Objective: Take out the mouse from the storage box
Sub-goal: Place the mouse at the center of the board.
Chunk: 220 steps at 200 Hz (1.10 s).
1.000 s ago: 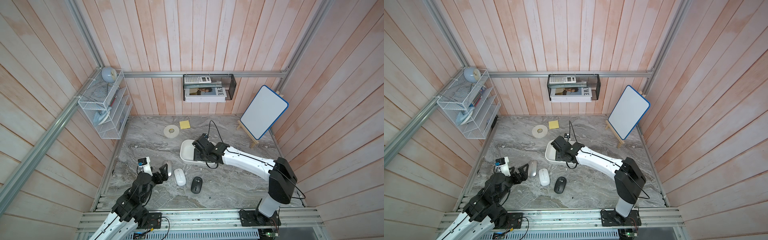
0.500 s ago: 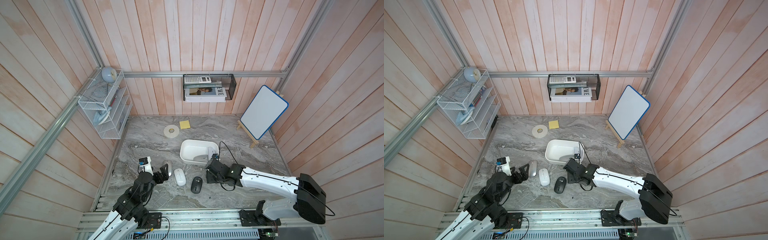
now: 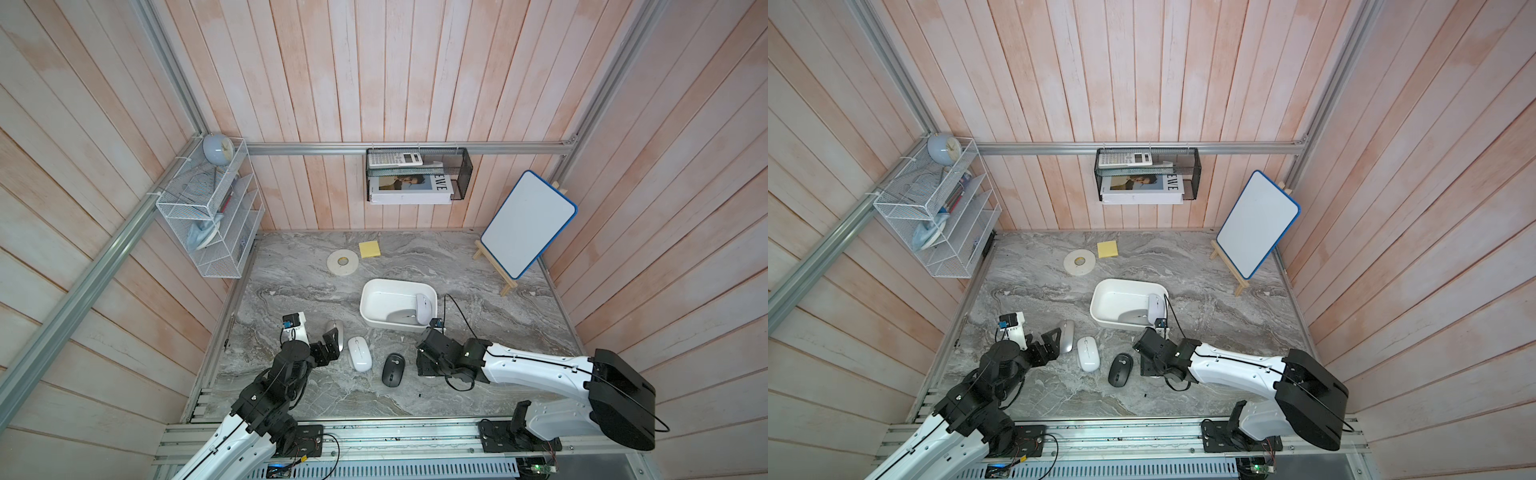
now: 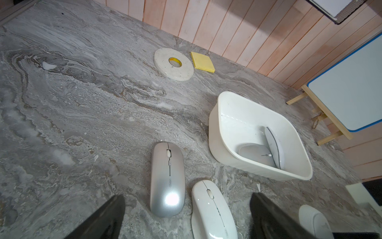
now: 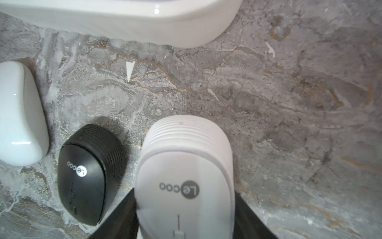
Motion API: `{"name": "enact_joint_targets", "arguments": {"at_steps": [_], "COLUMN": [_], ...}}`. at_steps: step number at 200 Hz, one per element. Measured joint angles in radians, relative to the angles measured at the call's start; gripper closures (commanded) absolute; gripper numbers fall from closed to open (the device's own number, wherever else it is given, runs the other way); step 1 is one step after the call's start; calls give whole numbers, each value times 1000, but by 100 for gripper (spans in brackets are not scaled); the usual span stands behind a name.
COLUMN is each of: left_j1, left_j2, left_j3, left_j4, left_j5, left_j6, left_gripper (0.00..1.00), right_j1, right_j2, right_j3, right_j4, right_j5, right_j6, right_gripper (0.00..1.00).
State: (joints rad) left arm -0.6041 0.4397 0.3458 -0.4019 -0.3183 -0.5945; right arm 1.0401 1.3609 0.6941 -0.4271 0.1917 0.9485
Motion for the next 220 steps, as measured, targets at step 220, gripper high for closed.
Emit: {"name": "enact_joint_targets", "arguments": {"at_steps": [220], "left_j1": [-1], "left_j2": [984], "left_j3": [842], "left_j4": [-306], "left_j5": [270], "left_j6": [131], "left_gripper": [0], "right_j1": [0], "right_j2": [-198], "right_j3": [-3], "right_j4": [-108], "right_j5": [174], "right_j6": [-29], "right_gripper": [11]}}
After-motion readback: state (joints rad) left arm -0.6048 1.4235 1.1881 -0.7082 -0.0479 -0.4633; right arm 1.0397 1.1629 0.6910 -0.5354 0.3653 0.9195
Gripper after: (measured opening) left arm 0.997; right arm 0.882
